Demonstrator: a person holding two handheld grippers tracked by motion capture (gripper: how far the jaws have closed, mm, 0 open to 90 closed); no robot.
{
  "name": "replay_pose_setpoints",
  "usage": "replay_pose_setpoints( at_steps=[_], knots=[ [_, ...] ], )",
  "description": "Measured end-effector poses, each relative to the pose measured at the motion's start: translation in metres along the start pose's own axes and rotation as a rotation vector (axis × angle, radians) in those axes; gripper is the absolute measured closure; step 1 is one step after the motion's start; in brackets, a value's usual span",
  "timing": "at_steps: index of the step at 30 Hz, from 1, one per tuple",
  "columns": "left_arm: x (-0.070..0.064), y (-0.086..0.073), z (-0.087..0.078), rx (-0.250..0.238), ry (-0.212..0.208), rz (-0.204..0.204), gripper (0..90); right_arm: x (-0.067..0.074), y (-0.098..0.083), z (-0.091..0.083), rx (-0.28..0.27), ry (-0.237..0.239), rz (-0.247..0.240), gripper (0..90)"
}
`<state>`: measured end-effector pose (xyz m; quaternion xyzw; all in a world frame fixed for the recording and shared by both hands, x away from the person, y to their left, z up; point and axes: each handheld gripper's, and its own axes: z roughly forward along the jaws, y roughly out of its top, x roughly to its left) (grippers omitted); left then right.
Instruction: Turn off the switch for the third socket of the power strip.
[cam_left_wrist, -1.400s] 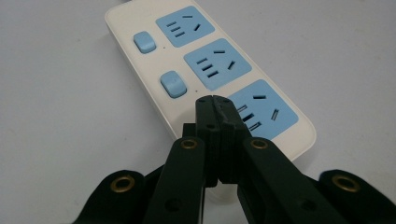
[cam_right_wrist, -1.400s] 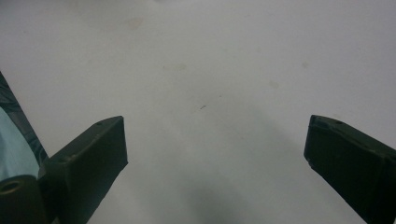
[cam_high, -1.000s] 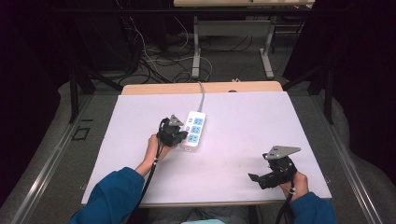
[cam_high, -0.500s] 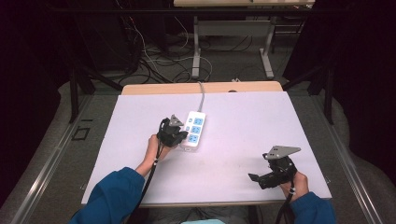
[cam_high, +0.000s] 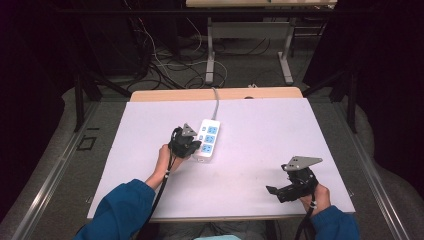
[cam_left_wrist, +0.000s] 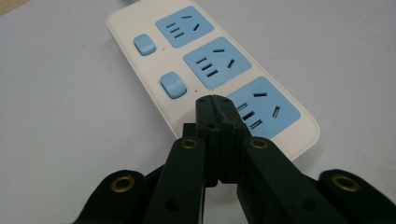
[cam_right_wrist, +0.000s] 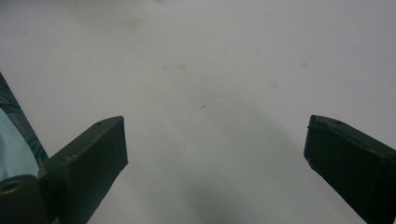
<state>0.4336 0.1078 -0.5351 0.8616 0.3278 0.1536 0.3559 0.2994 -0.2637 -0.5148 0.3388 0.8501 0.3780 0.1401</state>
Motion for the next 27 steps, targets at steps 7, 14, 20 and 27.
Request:
replay_pose_setpoints(
  at_steps=[7,14,20,27],
  knots=[
    [-0.0011,-0.0002,0.0006,0.005,0.007,0.014,90.0,0.0003,0.0001,-0.0001,0.000,-0.003,0.000,5.5],
    [-0.0014,-0.0001,0.0007,0.004,0.010,0.020,90.0,0.0003,0.0001,0.0005,0.000,-0.009,0.002,5.5],
    [-0.0013,-0.0003,0.0007,0.003,0.011,0.019,90.0,0.0003,0.0002,0.0008,-0.001,-0.005,0.000,5.5],
    [-0.0010,-0.0007,0.0008,0.000,0.007,0.013,90.0,0.0003,0.0002,0.0007,-0.001,-0.003,-0.001,5.6]
  ],
)
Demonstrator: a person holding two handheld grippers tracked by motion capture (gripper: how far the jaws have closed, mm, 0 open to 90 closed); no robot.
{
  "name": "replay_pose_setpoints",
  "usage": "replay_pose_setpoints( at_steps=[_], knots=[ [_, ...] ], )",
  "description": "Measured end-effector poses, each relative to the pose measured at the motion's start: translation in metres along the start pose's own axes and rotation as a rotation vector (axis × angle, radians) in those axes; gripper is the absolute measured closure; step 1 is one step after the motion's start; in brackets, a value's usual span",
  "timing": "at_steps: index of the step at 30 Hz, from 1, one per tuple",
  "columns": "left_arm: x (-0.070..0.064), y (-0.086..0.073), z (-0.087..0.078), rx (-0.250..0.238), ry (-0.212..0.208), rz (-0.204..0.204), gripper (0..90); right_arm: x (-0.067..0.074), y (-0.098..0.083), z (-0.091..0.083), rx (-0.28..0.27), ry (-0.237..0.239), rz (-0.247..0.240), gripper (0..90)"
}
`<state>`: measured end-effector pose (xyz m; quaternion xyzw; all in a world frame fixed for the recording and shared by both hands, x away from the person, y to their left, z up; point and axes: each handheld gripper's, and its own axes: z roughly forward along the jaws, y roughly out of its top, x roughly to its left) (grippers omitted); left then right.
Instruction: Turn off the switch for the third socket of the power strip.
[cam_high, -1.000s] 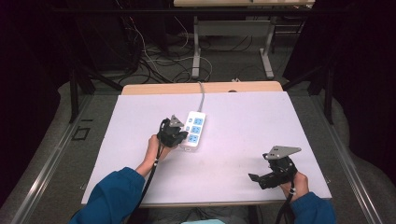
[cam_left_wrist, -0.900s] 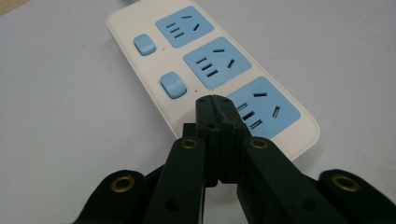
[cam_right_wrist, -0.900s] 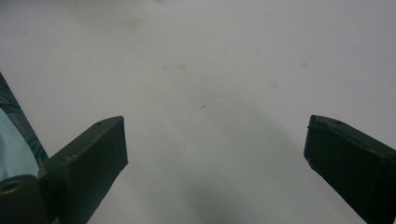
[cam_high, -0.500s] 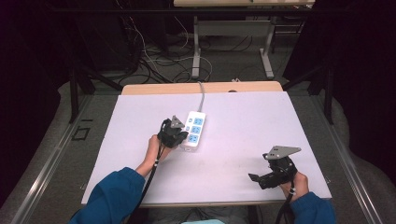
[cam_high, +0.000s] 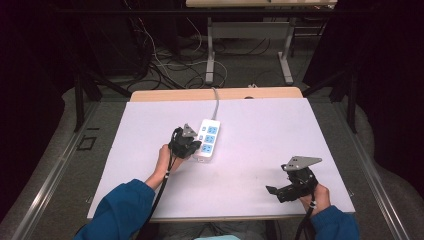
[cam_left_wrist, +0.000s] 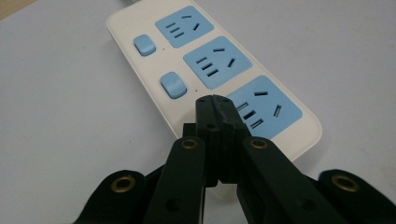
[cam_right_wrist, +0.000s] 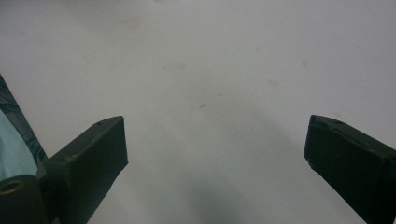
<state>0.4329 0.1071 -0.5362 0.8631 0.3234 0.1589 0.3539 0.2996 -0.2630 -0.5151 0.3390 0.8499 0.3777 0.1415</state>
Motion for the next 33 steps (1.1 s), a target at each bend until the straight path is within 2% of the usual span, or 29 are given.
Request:
replay_pose_setpoints(
  at_steps=[33],
  knots=[
    [-0.0013,0.0009,0.0004,0.002,0.012,0.008,90.0,-0.0001,0.0000,0.0000,0.002,-0.001,0.000,5.5]
  ],
)
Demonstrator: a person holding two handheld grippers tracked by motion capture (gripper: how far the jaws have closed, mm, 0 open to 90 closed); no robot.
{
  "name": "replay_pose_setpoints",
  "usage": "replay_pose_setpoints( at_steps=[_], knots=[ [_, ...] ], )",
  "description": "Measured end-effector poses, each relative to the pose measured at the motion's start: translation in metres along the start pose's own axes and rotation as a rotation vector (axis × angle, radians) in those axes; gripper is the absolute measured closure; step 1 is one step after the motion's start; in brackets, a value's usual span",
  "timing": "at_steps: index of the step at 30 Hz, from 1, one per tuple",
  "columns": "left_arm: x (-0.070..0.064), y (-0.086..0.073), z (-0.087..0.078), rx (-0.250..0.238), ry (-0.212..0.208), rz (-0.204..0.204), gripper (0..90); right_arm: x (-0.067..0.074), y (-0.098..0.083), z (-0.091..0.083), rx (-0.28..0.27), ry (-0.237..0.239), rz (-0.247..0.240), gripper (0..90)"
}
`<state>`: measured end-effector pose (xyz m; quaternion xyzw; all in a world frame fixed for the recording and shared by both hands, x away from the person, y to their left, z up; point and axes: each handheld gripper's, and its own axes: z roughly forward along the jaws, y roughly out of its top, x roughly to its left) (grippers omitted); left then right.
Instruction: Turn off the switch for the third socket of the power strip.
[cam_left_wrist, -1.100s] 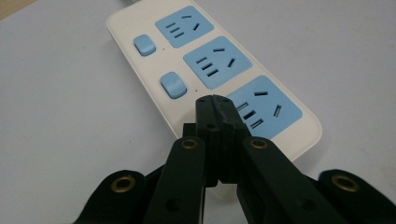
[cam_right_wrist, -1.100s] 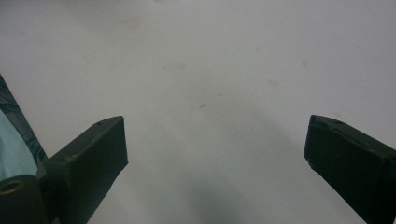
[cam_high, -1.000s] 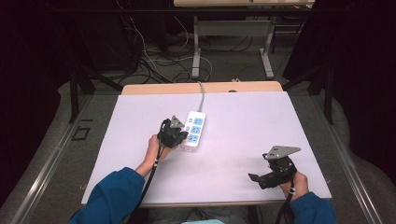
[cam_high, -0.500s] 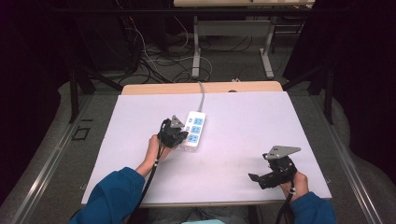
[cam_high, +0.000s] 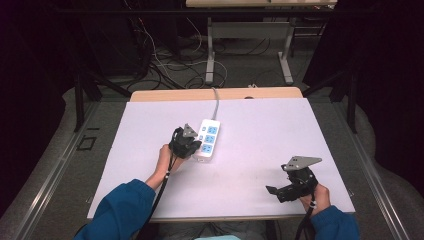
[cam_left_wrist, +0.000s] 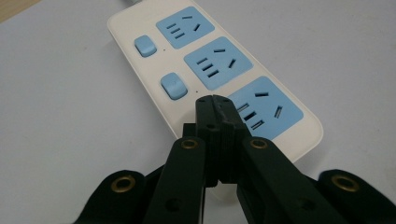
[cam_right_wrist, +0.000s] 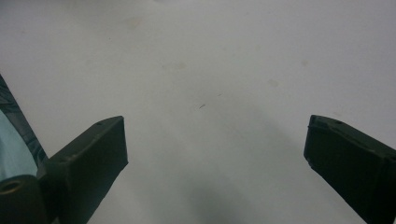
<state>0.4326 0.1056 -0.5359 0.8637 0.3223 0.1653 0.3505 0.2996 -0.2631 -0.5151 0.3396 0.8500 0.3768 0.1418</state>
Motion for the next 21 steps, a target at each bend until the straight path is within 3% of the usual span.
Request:
replay_pose_setpoints(
  at_steps=[21],
  knots=[
    [-0.0006,0.0007,-0.0007,0.011,0.004,0.012,90.0,-0.0003,-0.0005,-0.0009,0.000,0.004,0.004,5.6]
  ],
)
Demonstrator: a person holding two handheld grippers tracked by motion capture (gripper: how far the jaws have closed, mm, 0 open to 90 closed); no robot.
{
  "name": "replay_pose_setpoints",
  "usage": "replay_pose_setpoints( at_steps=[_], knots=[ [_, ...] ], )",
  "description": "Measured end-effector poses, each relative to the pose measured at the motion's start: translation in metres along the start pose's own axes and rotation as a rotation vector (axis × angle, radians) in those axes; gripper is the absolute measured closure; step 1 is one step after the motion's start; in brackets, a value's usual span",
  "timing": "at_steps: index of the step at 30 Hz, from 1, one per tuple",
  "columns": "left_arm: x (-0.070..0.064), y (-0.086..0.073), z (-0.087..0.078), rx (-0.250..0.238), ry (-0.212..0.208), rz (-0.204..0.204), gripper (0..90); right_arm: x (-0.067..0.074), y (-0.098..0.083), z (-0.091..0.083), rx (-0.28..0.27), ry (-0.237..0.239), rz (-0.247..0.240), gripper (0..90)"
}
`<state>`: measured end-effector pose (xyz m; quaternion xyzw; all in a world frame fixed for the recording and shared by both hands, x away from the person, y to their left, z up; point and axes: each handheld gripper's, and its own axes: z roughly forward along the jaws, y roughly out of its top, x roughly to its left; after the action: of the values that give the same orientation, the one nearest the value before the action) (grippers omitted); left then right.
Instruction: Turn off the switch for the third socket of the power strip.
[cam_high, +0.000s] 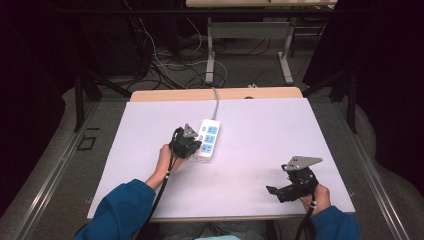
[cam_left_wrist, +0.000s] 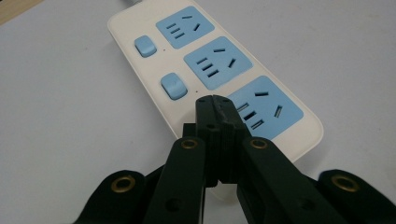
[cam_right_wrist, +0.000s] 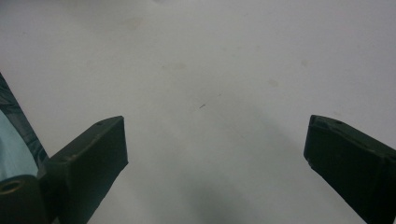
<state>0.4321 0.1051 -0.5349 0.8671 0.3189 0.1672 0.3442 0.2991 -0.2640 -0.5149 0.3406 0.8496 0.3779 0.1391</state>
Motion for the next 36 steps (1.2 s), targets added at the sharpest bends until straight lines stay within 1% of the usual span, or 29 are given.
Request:
replay_pose_setpoints(
  at_steps=[2,5,7,18,22,24,25,26,27,29,30,32,36],
  knots=[
    [0.0000,0.0000,0.0000,0.000,0.000,0.000,90.0,-0.0002,0.0001,0.0006,-0.006,-0.003,-0.005,5.6],
    [0.0004,-0.0004,0.0003,-0.006,-0.001,-0.002,90.0,-0.0001,0.0004,0.0010,0.002,0.000,-0.004,5.6],
    [0.0002,0.0000,-0.0001,0.000,-0.001,0.000,90.0,-0.0001,0.0004,0.0007,0.000,0.001,-0.002,5.6],
    [-0.0001,-0.0003,-0.0001,-0.004,0.001,-0.004,90.0,0.0000,0.0002,0.0005,-0.001,-0.001,-0.002,5.6],
    [-0.0001,0.0001,-0.0003,-0.001,0.000,0.001,90.0,0.0001,0.0002,0.0002,-0.003,-0.003,-0.002,5.6],
    [-0.0009,0.0006,-0.0005,0.004,0.005,0.006,90.0,-0.0004,0.0000,0.0001,-0.004,0.000,0.000,5.6],
    [-0.0011,0.0007,-0.0003,0.004,0.010,0.015,90.0,-0.0005,0.0001,0.0002,-0.001,0.000,-0.001,5.7],
    [-0.0013,0.0009,-0.0003,0.005,0.012,0.015,90.0,-0.0004,0.0000,0.0007,-0.004,-0.005,-0.002,5.6],
    [-0.0018,0.0007,-0.0002,0.002,0.016,0.014,90.0,-0.0001,0.0001,0.0006,0.000,0.002,-0.002,5.7],
    [-0.0015,0.0011,-0.0013,0.010,0.012,0.019,90.0,-0.0002,0.0001,-0.0002,-0.002,-0.003,-0.006,5.7],
    [-0.0019,0.0006,-0.0010,0.002,0.008,0.005,90.0,-0.0001,0.0000,0.0000,-0.001,0.000,-0.002,5.7],
    [-0.0013,0.0009,-0.0014,0.007,0.005,0.005,90.0,0.0001,0.0001,0.0005,-0.005,-0.004,-0.003,5.7],
    [-0.0010,0.0019,-0.0035,-0.003,0.009,0.011,90.0,-0.0003,0.0002,0.0005,-0.004,0.001,-0.004,5.7]
  ],
)
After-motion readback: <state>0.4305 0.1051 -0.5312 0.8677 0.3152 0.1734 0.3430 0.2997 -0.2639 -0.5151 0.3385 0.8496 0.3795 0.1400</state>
